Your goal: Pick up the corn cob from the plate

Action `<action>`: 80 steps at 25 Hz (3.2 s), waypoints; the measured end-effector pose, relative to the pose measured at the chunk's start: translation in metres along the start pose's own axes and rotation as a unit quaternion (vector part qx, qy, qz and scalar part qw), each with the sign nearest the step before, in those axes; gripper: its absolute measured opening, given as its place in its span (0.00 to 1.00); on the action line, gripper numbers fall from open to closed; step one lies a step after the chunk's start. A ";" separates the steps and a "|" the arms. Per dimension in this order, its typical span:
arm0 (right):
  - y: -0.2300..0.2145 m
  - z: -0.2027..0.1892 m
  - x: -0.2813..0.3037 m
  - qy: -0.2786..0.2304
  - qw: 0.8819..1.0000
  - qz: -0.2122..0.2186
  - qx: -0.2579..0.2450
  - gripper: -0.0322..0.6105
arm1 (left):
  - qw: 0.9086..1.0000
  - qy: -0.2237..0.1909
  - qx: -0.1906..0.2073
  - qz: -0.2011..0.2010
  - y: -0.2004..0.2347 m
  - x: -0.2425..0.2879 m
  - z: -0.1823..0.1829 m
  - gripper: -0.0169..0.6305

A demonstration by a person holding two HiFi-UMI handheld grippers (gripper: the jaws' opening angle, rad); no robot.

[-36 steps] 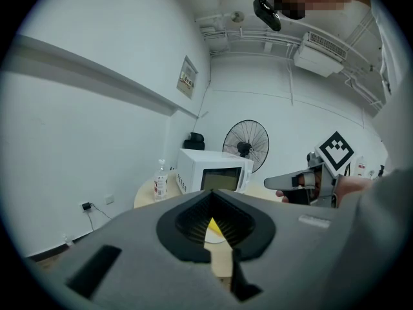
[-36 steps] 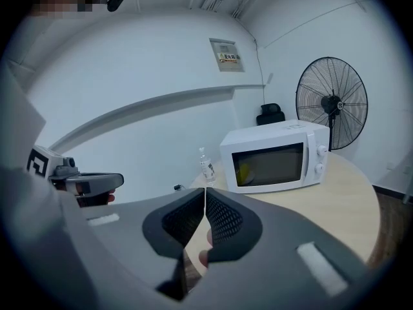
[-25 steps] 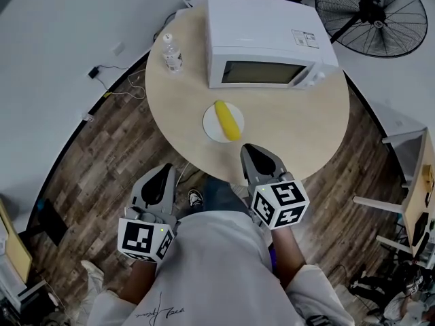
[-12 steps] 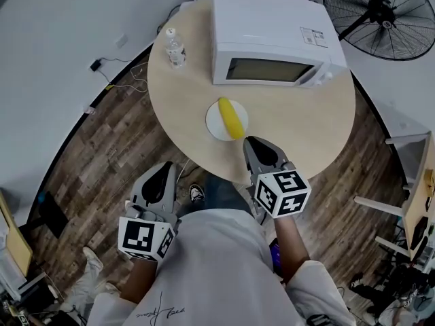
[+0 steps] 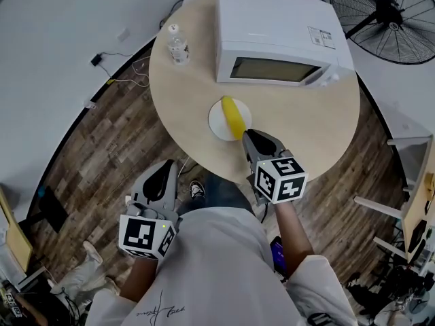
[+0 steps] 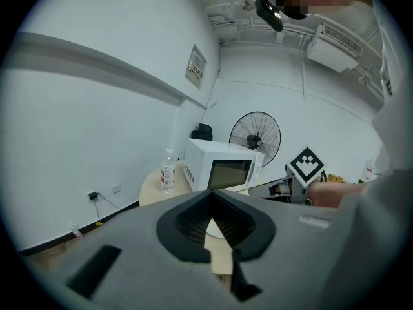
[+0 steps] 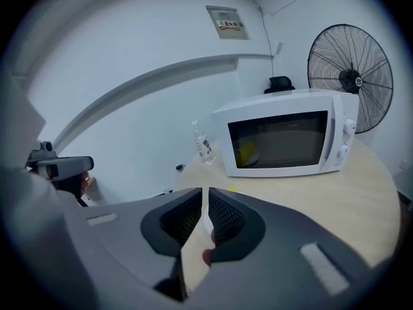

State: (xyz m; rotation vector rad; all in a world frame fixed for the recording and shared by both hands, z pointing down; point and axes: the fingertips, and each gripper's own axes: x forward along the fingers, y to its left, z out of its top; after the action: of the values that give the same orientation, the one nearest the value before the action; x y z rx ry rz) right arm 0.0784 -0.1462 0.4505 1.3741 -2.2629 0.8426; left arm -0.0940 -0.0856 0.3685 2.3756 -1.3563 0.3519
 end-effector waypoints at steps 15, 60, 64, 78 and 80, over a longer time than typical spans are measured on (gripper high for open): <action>-0.014 -0.021 0.048 0.059 0.998 -0.007 -0.007 0.15 | 1.000 0.004 -0.027 0.007 0.023 0.002 0.004 0.02; -0.073 -0.081 0.139 0.203 0.978 -0.036 -0.025 0.41 | 0.997 0.057 -0.046 -0.001 0.030 0.027 -0.017 0.02; -0.073 -0.084 0.145 0.212 0.976 -0.036 -0.027 0.43 | 0.997 0.058 -0.050 0.004 0.033 0.028 -0.018 0.02; -0.073 -0.088 0.159 0.236 0.970 -0.035 -0.034 0.47 | 0.996 0.066 -0.053 0.006 0.038 0.032 -0.017 0.02; -0.073 -0.089 0.162 0.239 0.970 -0.038 -0.037 0.47 | 0.996 0.068 -0.052 0.005 0.037 0.032 -0.018 0.02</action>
State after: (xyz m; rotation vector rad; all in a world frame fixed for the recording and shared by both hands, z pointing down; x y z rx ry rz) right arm 0.0683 -0.2222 0.6339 1.0745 -1.8413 0.9359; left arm -0.1110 -0.1194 0.4044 2.2184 -1.2932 0.4256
